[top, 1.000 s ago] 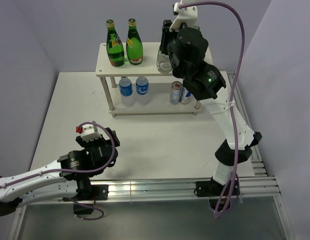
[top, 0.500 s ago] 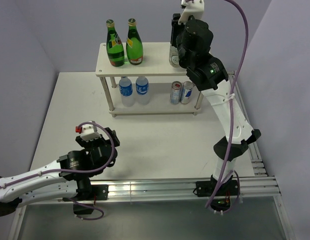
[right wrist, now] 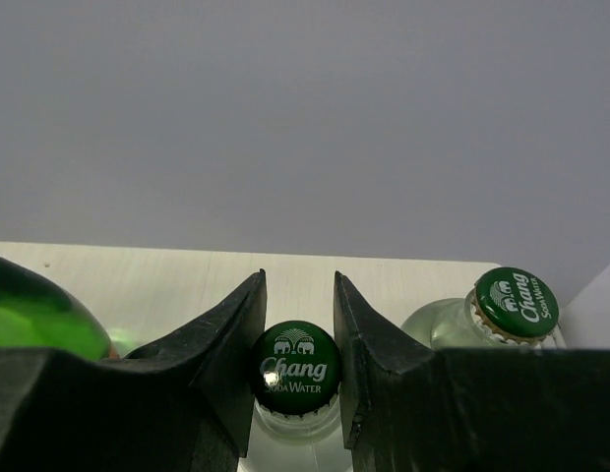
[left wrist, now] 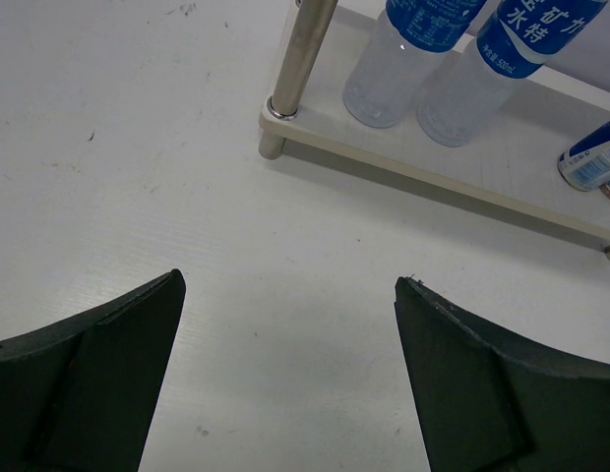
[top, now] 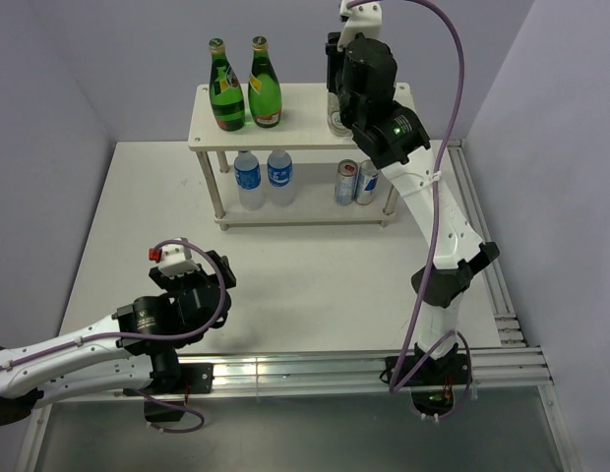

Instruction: Place and organize the beverage onto the shelf

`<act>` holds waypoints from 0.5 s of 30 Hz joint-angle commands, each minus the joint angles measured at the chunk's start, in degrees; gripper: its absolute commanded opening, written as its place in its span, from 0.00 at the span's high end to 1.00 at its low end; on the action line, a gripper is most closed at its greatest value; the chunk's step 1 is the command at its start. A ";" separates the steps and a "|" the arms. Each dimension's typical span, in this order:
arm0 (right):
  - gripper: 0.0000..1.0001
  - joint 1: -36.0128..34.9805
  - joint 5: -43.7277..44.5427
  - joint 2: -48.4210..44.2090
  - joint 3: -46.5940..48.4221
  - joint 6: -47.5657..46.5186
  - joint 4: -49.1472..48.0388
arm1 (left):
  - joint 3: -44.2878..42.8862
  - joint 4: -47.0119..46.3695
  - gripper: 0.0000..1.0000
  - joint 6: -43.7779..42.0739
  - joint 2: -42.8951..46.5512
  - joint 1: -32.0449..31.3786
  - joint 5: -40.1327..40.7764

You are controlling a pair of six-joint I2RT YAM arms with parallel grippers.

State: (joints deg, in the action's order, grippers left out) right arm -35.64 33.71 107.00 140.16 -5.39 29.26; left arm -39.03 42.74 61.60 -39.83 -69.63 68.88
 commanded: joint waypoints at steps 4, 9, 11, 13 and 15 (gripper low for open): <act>1.00 1.18 -0.84 -1.18 1.61 0.29 -12.55 | -0.26 -0.99 0.06 -0.87 0.28 -0.34 0.55; 1.00 1.27 -0.49 -0.48 0.47 -0.15 -14.14 | -0.35 -0.82 0.06 -0.78 0.11 -0.34 0.64; 1.00 1.45 -0.49 -0.13 -0.06 0.03 -14.23 | -0.35 -0.91 0.06 -0.78 0.11 -0.34 0.55; 1.00 1.62 -0.40 -0.12 -0.76 0.46 -14.40 | -0.35 -0.73 0.06 -0.70 0.11 -0.34 0.64; 1.00 1.62 -0.49 -0.30 -2.16 0.73 -14.75 | -0.35 -0.82 0.06 -0.70 0.19 -0.34 0.64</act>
State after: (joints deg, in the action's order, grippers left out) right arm -34.48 33.36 108.18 138.12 -5.15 23.70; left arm -39.03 42.74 61.58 -39.90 -69.63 68.86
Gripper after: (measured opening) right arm 0.388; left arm 0.941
